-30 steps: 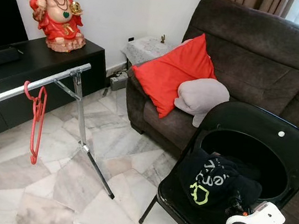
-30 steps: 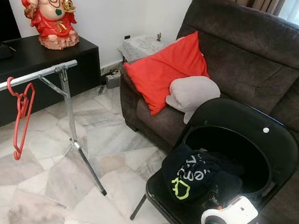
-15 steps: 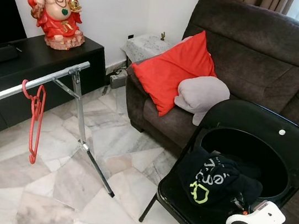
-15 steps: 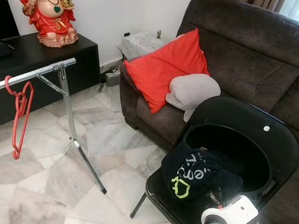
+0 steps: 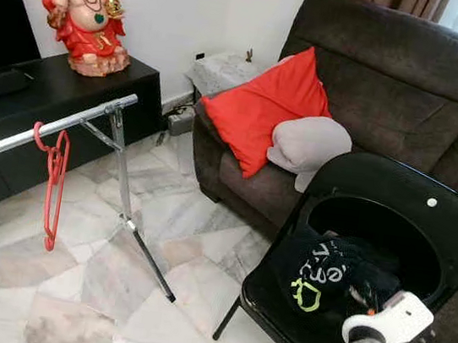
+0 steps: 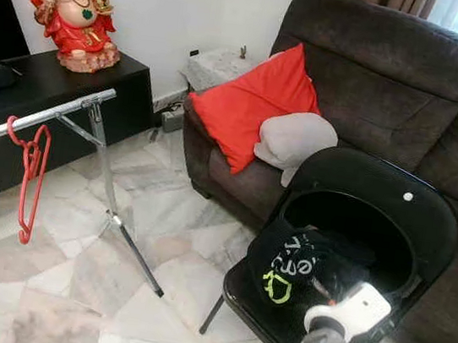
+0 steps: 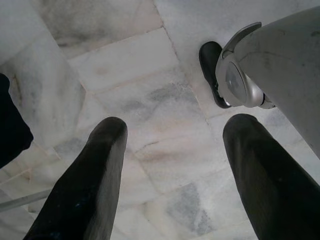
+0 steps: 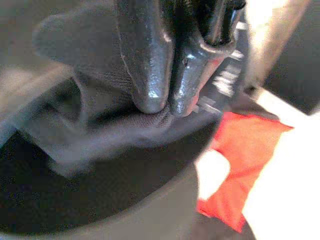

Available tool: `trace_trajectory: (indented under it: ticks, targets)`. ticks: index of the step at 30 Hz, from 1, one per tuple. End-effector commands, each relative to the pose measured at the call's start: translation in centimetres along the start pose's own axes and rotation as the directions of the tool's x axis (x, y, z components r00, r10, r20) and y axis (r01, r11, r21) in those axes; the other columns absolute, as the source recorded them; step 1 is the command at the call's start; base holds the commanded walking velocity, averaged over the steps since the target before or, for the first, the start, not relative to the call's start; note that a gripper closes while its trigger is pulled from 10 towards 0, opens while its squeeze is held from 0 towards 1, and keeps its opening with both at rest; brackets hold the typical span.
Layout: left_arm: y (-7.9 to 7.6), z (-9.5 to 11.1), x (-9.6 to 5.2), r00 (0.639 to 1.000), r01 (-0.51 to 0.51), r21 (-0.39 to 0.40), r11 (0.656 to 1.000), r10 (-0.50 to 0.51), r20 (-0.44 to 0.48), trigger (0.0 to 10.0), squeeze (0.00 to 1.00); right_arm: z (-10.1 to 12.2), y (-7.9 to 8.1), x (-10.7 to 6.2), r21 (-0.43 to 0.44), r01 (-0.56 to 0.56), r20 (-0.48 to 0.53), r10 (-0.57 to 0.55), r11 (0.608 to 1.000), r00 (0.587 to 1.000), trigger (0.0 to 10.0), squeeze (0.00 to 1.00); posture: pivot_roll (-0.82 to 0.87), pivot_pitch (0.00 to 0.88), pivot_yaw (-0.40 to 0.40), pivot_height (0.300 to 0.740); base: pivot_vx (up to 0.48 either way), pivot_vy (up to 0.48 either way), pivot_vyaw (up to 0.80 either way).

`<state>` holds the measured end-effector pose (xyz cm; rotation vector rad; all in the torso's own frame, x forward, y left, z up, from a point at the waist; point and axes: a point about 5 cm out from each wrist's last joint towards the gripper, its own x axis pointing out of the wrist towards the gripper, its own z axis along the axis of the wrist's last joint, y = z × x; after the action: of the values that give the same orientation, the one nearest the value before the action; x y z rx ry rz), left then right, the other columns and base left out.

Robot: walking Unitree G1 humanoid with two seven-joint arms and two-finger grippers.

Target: Hang hanger

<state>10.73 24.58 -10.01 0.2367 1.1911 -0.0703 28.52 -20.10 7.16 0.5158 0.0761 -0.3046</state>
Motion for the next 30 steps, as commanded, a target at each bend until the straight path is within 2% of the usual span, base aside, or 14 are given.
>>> trace_trajectory:
  ticks: [1, 10, 13, 14, 15, 18, 20, 21, 22, 25, 26, 28, 29, 30]
  targets:
    - [0.2, -0.4, -0.1, 1.000, -0.002, 0.025, 1.000, 0.003, -0.016, 10.0, 0.00, 0.8, 1.4, 0.2, 0.002, -0.058, 0.030, 0.058, 0.998, 0.998, 0.0, 0.00, 0.01, 0.006, 0.026, 0.740, 0.000, 0.000, 0.00]
    - [0.2, -0.4, -0.1, 1.000, 0.000, 0.024, 1.000, 0.000, -0.015, 10.0, 0.00, 2.7, 3.8, -0.1, -0.035, -0.164, 0.106, 0.167, 0.986, 0.980, 0.0, 0.00, 0.01, 0.000, 0.024, 0.740, 0.000, 0.000, 0.00]
    - [0.2, -0.4, -0.1, 1.000, 0.000, 0.023, 1.000, 0.001, -0.015, 10.0, 0.00, 4.7, 5.0, -0.1, -0.033, -0.205, 0.182, 0.208, 0.978, 0.961, 0.0, 0.00, 0.01, 0.000, 0.023, 0.740, 0.000, 0.000, 0.00]
    - [0.2, -0.4, -0.1, 1.000, -0.001, 0.022, 1.000, 0.001, -0.014, 10.0, 0.00, 5.5, 5.5, -0.2, -0.030, -0.227, 0.209, 0.228, 0.973, 0.951, 0.0, 0.00, 0.01, 0.001, 0.023, 0.740, 0.000, 0.000, 0.00]
    - [0.2, -0.4, -0.1, 1.000, -0.001, 0.021, 1.000, 0.002, -0.014, 10.0, 0.00, 7.5, 6.6, -0.3, -0.032, -0.268, 0.275, 0.267, 0.963, 0.924, 0.0, 0.00, 0.01, 0.001, 0.023, 0.740, 0.000, 0.000, 0.00]
    - [0.2, -0.4, -0.1, 1.000, -0.001, 0.021, 1.000, 0.002, -0.014, 10.0, 0.00, 9.8, 7.4, -0.4, -0.024, -0.294, 0.351, 0.283, 0.955, 0.893, 0.0, 0.00, 0.01, 0.001, 0.023, 0.740, 0.000, 0.000, 0.00]
    - [0.2, -0.4, -0.1, 1.000, -0.001, 0.021, 1.000, 0.002, -0.013, 10.0, 0.00, 13.6, 7.8, -0.6, -0.017, -0.270, 0.473, 0.245, 0.963, 0.846, 0.0, 0.00, 0.01, 0.000, 0.024, 0.740, 0.000, 0.000, 0.00]
    - [0.2, -0.4, -0.1, 1.000, -0.001, 0.021, 1.000, 0.002, -0.013, 10.0, 0.00, 14.1, 7.8, -0.6, -0.015, -0.264, 0.488, 0.238, 0.964, 0.840, 0.0, 0.00, 0.01, 0.000, 0.024, 0.740, 0.000, 0.000, 0.00]
    - [0.2, -0.4, -0.1, 1.000, -0.002, 0.020, 1.000, 0.002, -0.012, 10.0, 0.00, 16.4, 7.8, -0.9, -0.006, -0.231, 0.561, 0.194, 0.973, 0.805, 0.0, 0.00, 0.01, 0.002, 0.023, 0.740, 0.000, 0.000, 0.00]
    - [0.2, -0.4, -0.1, 1.000, -0.002, 0.020, 1.000, 0.003, -0.012, 10.0, 0.00, 18.8, 7.4, -1.2, -0.003, -0.167, 0.627, 0.132, 0.986, 0.768, 0.0, 0.00, 0.00, 0.002, 0.023, 0.740, 0.000, 0.000, 0.00]
    - [0.2, -0.4, -0.1, 1.000, -0.002, 0.020, 1.000, 0.002, -0.013, 10.0, 0.00, 18.8, 7.1, -1.1, -0.016, -0.133, 0.620, 0.114, 0.991, 0.776, 0.0, 0.00, 0.00, 0.002, 0.024, 0.740, 0.000, 0.000, 0.00]
    - [0.2, -0.4, -0.1, 1.000, 0.001, 0.023, 1.000, 0.000, -0.015, 10.0, 0.00, 15.5, 5.9, 0.5, -0.183, -0.009, 0.433, 0.089, 0.983, 0.897, 0.0, 0.00, 0.00, 0.002, 0.024, 0.740, 0.000, 0.000, 0.00]
    - [0.2, -0.4, -0.1, 1.000, 0.001, 0.023, 1.000, 0.000, -0.015, 10.0, 0.00, 15.5, 5.9, 0.5, -0.183, -0.009, 0.433, 0.089, 0.983, 0.897, 0.0, 0.00, 0.00, 0.002, 0.024, 0.740, 0.000, 0.000, 0.00]
    - [0.1, -0.4, -0.1, 1.000, 0.005, 0.024, 1.000, -0.004, -0.015, 10.0, 0.00, 11.3, 4.6, 1.5, -0.297, 0.030, 0.185, 0.026, 0.954, 0.982, 0.0, 0.00, 0.00, 0.001, 0.023, 0.740, 0.000, 0.000, 0.00]
